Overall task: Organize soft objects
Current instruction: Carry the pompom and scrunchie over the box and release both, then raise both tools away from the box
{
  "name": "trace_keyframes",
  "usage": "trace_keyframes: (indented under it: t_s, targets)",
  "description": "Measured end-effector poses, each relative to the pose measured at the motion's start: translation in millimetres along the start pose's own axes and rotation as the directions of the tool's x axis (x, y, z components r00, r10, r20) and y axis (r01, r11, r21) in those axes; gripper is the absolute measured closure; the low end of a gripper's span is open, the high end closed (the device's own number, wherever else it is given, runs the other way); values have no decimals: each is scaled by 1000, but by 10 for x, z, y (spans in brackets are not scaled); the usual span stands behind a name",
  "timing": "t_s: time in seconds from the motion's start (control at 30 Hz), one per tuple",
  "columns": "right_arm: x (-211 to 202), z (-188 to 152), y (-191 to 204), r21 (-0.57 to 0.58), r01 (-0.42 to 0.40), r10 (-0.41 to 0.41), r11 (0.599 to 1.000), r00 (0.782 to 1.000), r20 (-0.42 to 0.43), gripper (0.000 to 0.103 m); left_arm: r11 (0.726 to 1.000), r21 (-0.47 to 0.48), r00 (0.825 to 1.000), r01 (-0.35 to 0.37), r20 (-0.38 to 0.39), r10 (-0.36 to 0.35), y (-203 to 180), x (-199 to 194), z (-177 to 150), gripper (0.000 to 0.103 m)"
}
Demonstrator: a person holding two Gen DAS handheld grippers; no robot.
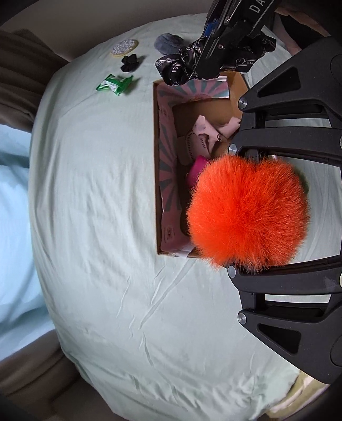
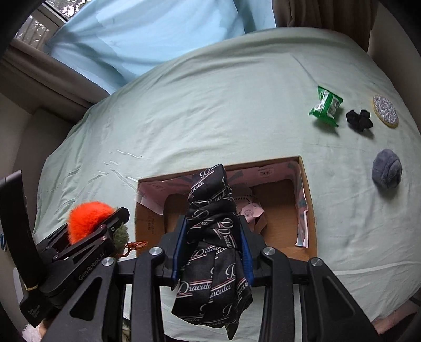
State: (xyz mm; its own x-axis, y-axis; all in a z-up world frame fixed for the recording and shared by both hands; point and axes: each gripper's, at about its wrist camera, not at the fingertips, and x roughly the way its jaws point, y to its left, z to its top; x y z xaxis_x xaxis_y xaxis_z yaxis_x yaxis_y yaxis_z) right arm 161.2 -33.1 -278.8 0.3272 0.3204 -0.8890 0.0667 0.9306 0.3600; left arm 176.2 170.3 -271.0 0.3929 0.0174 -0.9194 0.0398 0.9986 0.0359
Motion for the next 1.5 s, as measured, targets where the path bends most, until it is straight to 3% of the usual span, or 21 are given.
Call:
trace_keyframes:
  t_s: [0.37,0.6,0.67,0.7,0.73,0.77,0.8,0.9,1.17,1.5]
  targets:
    - [876,177,-425,96,100,-81,990,978,-191,70,992,106,979,72,-196,-50,-456,938,9,66]
    - [1075,236,-565,68,95,-77,993,970,-230,70,989,116,962,92,-267,-59,-565,1276,-83,66]
    - [1083,248,-595,85,95,-73,992,969,-236,69,986,108,959,123,-267,-91,-557,1277,-85,43]
    - [1080,259,-610,94,99,-75,991,970,-231,59,981,110,962,157,-243,-126,-554,1228,-77,9]
    - [1065,266,-617,102,90,-65,991,973,-221,41,978,134,966,159,-227,-126,-567,1180,-70,0]
    - [1058,273,-629,108,71,-47,992,976,-210,26,977,169,972,128,-217,-90,-587,1140,-64,0]
    - [1038,278,-634,107,51,-29,993,980,-197,0,976,200,979,85,-197,-45,-609,1102,-60,0]
    - [967,297,-621,77,59,-45,995,985,-169,0,971,225,982,75,-187,-32,-596,1060,-74,0]
    - [713,257,-660,87,53,-44,995,993,-111,0,984,156,980,86,-189,-56,-474,924,-115,0]
    - [237,93,-375,33,16,-14,999,998,-59,0,987,154,993,45,-113,-27,-409,359,-142,0]
